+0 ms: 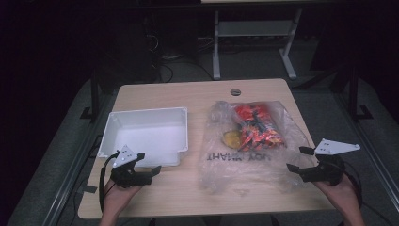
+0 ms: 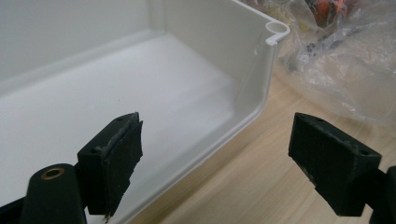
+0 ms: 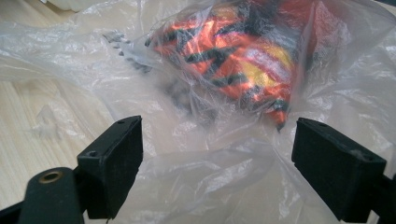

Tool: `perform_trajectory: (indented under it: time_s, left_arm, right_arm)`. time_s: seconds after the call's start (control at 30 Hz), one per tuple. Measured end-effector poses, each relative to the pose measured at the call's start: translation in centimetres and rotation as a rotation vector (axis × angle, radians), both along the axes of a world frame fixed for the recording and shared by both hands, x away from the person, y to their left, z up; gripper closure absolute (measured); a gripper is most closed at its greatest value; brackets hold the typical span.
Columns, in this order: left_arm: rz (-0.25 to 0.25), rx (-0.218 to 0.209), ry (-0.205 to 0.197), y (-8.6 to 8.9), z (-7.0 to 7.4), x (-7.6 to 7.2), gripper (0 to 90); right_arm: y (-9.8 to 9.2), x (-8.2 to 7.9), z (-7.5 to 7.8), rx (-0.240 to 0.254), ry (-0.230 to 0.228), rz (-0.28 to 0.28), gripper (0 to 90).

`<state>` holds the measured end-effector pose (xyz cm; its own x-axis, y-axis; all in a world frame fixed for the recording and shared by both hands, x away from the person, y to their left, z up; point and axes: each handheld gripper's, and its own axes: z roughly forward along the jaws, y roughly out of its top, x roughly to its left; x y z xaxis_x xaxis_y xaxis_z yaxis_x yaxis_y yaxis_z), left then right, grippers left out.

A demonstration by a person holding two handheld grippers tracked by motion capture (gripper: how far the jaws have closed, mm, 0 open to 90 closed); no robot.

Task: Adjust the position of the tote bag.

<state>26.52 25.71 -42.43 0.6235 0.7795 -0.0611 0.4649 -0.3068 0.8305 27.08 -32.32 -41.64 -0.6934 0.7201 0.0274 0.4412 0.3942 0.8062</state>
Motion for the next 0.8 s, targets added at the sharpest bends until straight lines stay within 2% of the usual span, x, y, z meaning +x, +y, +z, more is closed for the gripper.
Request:
perform_trajectory:
  time_s: [0.33, 0.43, 0.57, 0.63, 0.73, 0.77, 0.8]
  left_arm:
    - [-0.022, 0.007, -0.016, -1.0, 0.4, -0.2, 17.3]
    - [-0.045, 0.023, -0.022, -1.8, 0.8, -0.2, 17.4]
    - [-0.065, 0.023, -0.028, -2.5, 1.1, -0.4, 17.6]
    - [-0.09, 0.009, -0.019, -3.4, 1.3, -0.5, 17.6]
    - [-0.144, 0.026, -0.02, -5.4, 1.9, -0.4, 17.9]
    - [-0.144, 0.026, -0.02, -5.4, 1.9, -0.4, 17.8]
    - [-0.182, 0.028, -0.018, -6.8, 2.3, -0.2, 17.9]
  right_arm:
    - [0.1, -0.6, 0.2, -0.014, -0.011, 0.007, 15.9]
    - [0.2, -0.8, 0.3, -0.009, -0.012, 0.011, 16.3]
    - [0.2, -0.8, 0.5, -0.004, -0.016, 0.02, 16.3]
    - [0.3, -0.8, 0.7, 0.002, -0.02, 0.023, 16.3]
    - [0.4, -0.8, 1.1, -0.008, -0.027, 0.035, 16.4]
    - [0.4, -0.8, 1.1, -0.008, -0.027, 0.035, 16.4]
    - [0.2, -0.6, 1.5, -0.004, -0.034, 0.047, 16.5]
